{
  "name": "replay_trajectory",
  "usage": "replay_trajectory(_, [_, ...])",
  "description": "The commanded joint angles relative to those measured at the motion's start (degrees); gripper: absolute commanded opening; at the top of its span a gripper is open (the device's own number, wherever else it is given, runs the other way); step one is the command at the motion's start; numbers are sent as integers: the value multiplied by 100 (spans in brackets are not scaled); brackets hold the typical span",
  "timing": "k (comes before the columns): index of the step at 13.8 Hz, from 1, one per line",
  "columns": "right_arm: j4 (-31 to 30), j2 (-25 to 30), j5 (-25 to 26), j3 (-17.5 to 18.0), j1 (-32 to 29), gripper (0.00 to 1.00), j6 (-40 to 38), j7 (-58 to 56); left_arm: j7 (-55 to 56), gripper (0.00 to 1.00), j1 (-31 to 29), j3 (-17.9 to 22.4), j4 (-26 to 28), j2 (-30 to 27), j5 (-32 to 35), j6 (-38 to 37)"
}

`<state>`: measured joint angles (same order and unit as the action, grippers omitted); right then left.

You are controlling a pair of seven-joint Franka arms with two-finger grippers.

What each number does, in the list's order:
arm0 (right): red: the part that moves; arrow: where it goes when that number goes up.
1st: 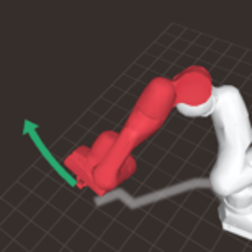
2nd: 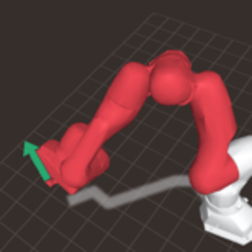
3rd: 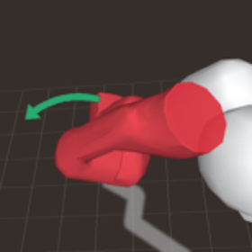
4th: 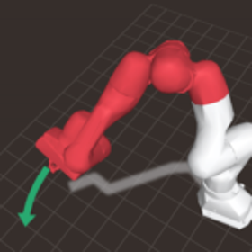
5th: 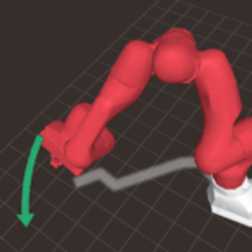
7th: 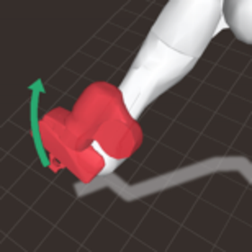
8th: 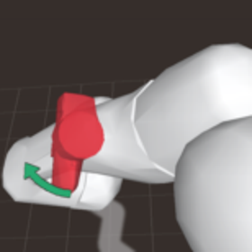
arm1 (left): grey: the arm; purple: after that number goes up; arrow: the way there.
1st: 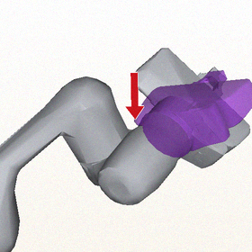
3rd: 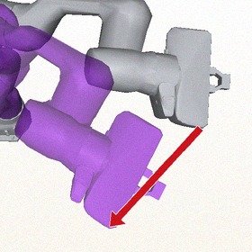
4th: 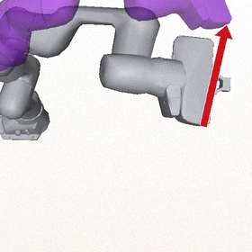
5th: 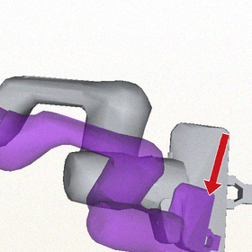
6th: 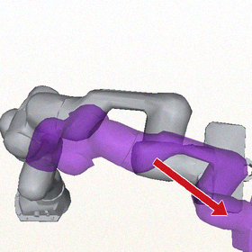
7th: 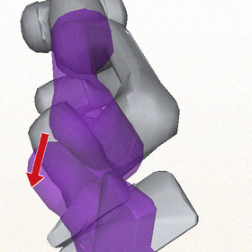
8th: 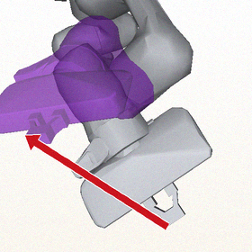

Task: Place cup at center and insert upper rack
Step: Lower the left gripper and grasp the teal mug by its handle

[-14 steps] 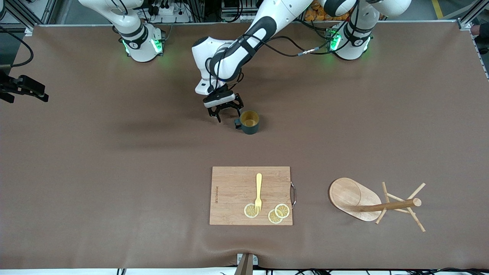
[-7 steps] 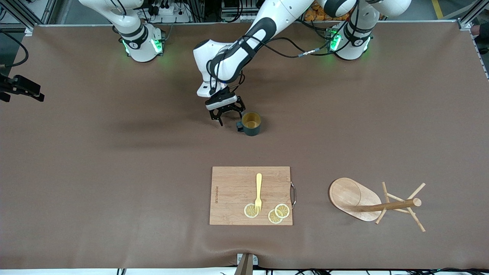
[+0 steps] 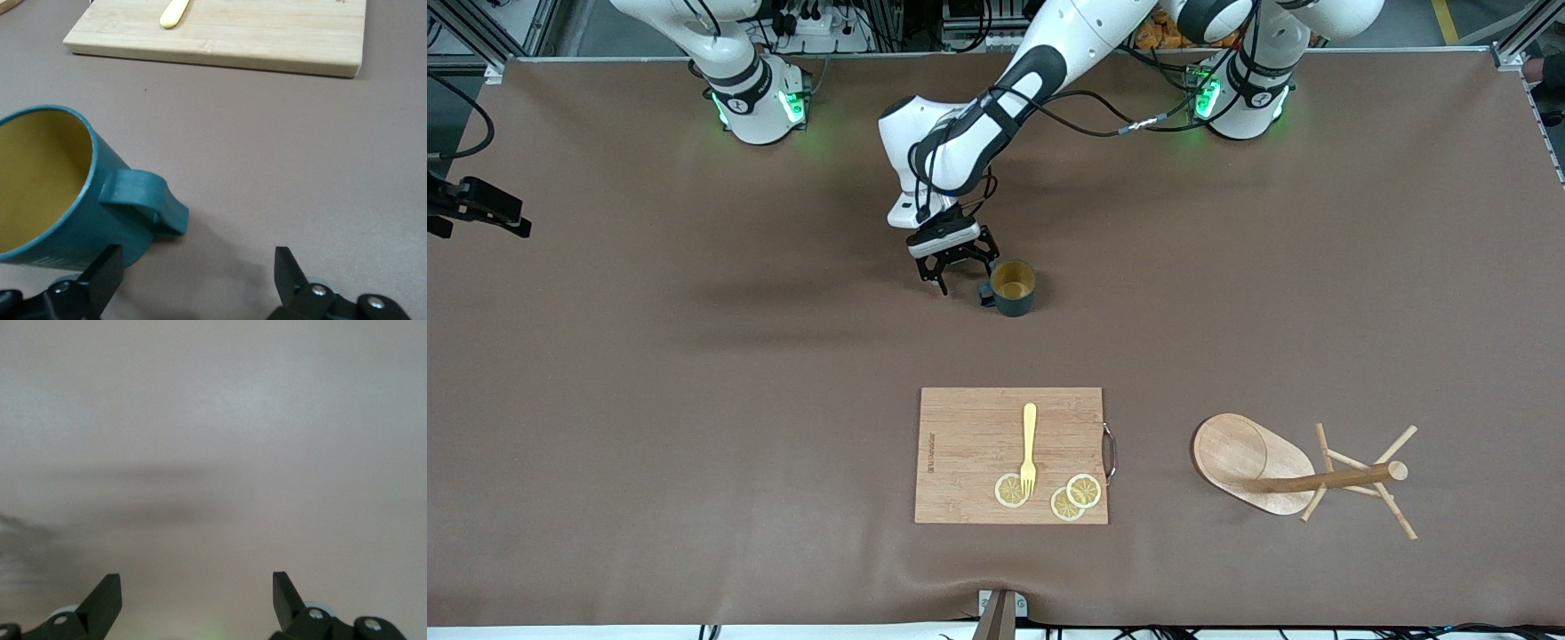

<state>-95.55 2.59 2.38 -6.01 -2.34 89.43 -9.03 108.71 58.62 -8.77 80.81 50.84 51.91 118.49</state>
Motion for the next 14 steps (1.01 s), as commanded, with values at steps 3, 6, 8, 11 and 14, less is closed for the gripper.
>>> replay_trajectory(3, [-16, 22, 35, 39, -65, 100, -22, -29, 457, 100, 246, 130, -127, 57, 442, -150])
replay_trajectory(6, [-25, 22, 35, 39, -65, 100, -31, -2, 501, 100, 272, 156, -109, 75, 619, -168])
replay_trajectory(8, [-34, 22, 35, 39, -65, 100, -40, -2, 510, 100, 272, 226, -109, 110, 671, -177])
replay_trajectory(11, [-34, 22, 26, 39, -126, 100, -40, -2, 510, 100, 281, 262, -109, 154, 716, -177])
replay_trajectory(14, [-34, 22, 26, 39, -109, 100, -49, -2, 510, 100, 272, 270, -109, 180, 768, -177])
